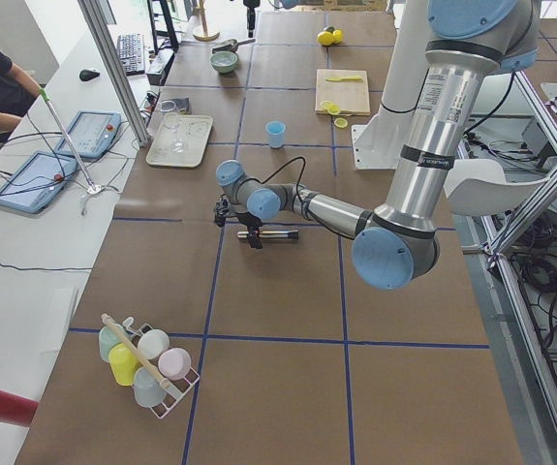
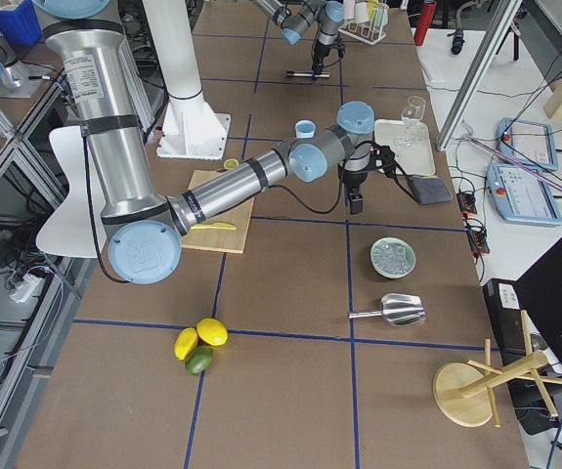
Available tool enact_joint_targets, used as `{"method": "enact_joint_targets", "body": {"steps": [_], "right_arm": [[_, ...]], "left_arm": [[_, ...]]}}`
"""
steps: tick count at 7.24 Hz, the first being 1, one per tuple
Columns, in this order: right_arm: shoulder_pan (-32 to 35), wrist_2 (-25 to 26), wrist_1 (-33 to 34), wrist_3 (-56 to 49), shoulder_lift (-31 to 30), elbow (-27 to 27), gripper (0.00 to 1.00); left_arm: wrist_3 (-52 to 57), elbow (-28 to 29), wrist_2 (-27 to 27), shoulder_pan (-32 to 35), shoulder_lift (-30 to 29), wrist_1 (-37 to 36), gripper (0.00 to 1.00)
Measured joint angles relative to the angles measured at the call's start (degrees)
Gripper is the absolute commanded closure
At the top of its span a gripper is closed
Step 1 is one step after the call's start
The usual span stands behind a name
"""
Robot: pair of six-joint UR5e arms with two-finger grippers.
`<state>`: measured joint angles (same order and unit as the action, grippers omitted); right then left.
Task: Squeeze lemon into cup
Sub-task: 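Grasp the steel muddler rod upright with the left gripper, then lift the steel rod with the left gripper and carry it over the blue cup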
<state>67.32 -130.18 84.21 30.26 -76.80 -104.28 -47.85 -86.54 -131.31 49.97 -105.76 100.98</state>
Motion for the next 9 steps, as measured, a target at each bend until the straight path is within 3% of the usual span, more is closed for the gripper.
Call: {"method": "enact_joint_targets", "body": {"steps": [5, 7, 8, 9], "right_arm": [[0.1, 0.0, 0.0, 0.0, 0.1, 0.1, 0.0], [0.1, 0.0, 0.1, 0.0, 0.1, 0.4, 0.0], [0.1, -0.5, 0.2, 0.0, 0.1, 0.5, 0.0], [0.1, -1.0, 0.2, 0.1, 0.1, 0.6, 0.0]], "left_arm": [[-0.3, -5.0, 2.3, 0.5, 0.6, -1.3, 1.0], [-0.3, -10.6, 9.0, 0.9, 0.3, -1.5, 1.0], [-0.1, -14.9, 17.3, 1.1, -2.0, -1.5, 1.0], [-0.1, -16.9, 21.1, 1.1, -3.8, -1.5, 1.0]]}}
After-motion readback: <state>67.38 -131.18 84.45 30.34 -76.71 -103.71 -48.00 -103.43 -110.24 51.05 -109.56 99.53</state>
